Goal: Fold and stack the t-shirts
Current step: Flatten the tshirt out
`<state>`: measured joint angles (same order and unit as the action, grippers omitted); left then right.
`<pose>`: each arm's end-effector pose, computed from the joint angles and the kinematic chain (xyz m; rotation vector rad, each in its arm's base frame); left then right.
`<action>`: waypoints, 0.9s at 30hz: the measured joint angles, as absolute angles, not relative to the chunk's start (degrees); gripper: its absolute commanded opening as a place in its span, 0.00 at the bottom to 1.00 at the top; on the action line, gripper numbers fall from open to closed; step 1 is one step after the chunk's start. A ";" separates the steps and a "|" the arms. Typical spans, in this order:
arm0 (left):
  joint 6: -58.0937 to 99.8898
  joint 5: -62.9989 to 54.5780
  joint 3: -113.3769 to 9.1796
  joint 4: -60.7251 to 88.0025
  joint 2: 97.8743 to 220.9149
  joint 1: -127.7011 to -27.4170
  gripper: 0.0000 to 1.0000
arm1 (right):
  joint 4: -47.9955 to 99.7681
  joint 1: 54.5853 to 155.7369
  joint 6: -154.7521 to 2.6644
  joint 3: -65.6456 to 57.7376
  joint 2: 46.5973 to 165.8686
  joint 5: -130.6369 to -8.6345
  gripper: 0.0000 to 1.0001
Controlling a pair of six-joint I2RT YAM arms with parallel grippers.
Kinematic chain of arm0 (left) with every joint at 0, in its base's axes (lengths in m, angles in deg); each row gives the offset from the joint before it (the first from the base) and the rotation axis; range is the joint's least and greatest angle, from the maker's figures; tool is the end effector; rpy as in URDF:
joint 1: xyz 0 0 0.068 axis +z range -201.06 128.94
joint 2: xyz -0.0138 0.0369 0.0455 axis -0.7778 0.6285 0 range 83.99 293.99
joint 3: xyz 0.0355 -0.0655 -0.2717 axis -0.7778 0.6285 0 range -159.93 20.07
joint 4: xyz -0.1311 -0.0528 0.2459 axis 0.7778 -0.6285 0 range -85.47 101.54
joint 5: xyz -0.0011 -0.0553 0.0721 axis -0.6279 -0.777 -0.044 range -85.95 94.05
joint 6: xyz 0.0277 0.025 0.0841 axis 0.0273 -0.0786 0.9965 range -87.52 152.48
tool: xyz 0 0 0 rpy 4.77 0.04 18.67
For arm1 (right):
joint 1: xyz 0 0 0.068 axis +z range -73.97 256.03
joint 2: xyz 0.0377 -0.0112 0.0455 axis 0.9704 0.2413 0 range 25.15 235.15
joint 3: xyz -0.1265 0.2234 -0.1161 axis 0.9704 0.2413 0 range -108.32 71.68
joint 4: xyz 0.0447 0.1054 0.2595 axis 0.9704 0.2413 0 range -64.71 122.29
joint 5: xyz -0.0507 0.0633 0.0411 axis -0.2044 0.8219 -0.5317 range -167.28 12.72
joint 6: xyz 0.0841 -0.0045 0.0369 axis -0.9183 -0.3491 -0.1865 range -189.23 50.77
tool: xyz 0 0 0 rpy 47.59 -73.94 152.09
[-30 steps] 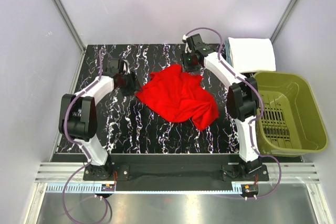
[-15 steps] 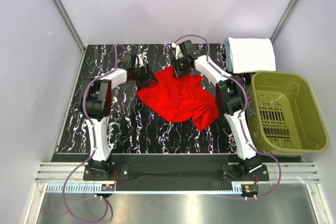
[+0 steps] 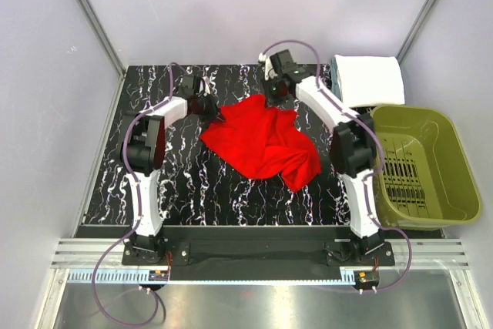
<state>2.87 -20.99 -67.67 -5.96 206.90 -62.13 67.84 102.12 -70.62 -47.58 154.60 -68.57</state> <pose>0.4965 -0.1327 0.1189 -0.2225 2.5532 -0.8323 0.4999 0.2586 0.2122 -0.6016 2.4457 0.3877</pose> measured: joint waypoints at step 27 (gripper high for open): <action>-3.71 -10.19 -37.69 -11.80 180.76 -63.94 0.59 | 67.94 103.52 -90.57 6.62 102.17 -69.83 0.55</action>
<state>-3.71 -10.19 -37.69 -11.80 180.76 -63.94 67.94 103.52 -90.57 6.62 102.17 -69.83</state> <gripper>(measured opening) 0.402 0.543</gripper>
